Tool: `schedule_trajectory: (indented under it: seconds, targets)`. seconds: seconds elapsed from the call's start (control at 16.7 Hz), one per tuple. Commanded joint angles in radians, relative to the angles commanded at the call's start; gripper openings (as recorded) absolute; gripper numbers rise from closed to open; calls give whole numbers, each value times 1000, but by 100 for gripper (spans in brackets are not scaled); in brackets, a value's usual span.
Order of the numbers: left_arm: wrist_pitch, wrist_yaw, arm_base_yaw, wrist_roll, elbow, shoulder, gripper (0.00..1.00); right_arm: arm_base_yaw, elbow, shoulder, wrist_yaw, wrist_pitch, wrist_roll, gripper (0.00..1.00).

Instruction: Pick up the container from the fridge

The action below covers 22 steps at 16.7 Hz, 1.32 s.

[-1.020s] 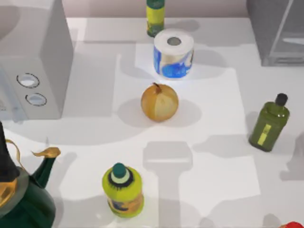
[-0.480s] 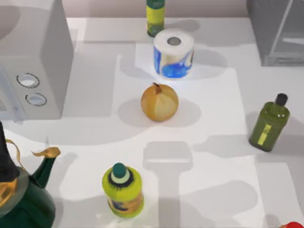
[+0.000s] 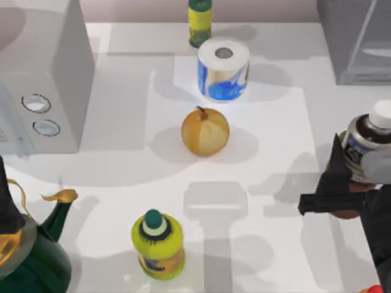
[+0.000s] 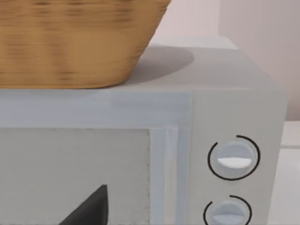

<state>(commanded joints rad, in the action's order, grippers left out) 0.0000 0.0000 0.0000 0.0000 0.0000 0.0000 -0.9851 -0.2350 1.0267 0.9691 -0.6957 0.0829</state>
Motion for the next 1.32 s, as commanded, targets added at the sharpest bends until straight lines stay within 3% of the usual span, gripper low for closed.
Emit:
schedule_trajectory:
  seconds: [0.3, 0.54, 1.02, 1.32]
  targets:
    - [0, 0, 0, 0, 0, 0, 100, -333, -96, 365, 349, -203, 47, 0]
    - [0, 0, 0, 0, 0, 0, 100, -485, -162, 532, 516, -303, 63, 0]
    - [0, 0, 0, 0, 0, 0, 100, -502, -170, 571, 528, -331, 61, 0]
    - [0, 0, 0, 0, 0, 0, 100, -419, -167, 720, 439, -546, 3, 0]
